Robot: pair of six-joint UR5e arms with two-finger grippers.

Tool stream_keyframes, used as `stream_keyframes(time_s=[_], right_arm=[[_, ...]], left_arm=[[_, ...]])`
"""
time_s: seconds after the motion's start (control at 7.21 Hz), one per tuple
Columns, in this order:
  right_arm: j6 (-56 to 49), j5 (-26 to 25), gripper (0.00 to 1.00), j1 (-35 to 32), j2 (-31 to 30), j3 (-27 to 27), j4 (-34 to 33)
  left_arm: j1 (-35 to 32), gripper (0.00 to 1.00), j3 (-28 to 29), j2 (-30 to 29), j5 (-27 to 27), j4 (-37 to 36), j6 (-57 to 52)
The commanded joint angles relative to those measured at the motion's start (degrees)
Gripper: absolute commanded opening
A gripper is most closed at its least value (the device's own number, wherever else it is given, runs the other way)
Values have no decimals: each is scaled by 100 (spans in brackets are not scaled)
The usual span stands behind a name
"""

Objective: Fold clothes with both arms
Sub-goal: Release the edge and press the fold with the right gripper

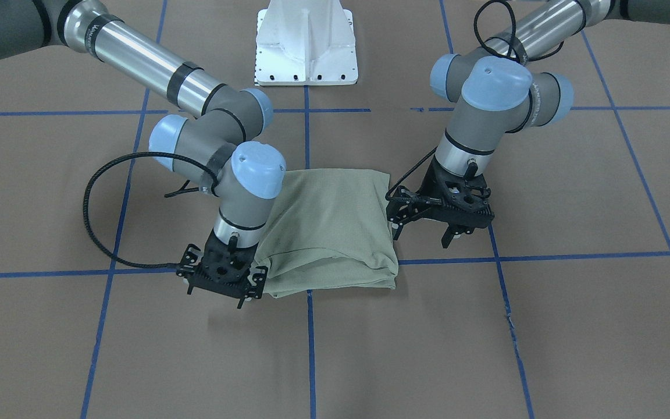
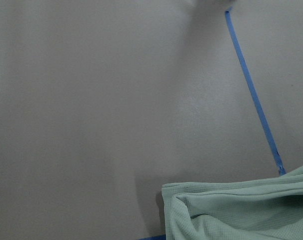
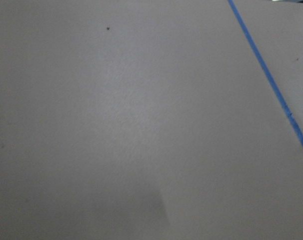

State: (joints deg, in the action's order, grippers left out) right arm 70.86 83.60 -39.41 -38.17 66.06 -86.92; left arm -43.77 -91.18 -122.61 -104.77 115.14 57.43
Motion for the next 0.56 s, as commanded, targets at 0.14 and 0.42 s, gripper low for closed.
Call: stream_keyframes(time_s=[0.14,0.42], right_arm=[[286,593,100,-104,213,239,395],[699,570,100,335,214,381,360]], left_arm=[[0,100,-31,0,0,-9,14],[0,100,-31,0,0,-9,22]])
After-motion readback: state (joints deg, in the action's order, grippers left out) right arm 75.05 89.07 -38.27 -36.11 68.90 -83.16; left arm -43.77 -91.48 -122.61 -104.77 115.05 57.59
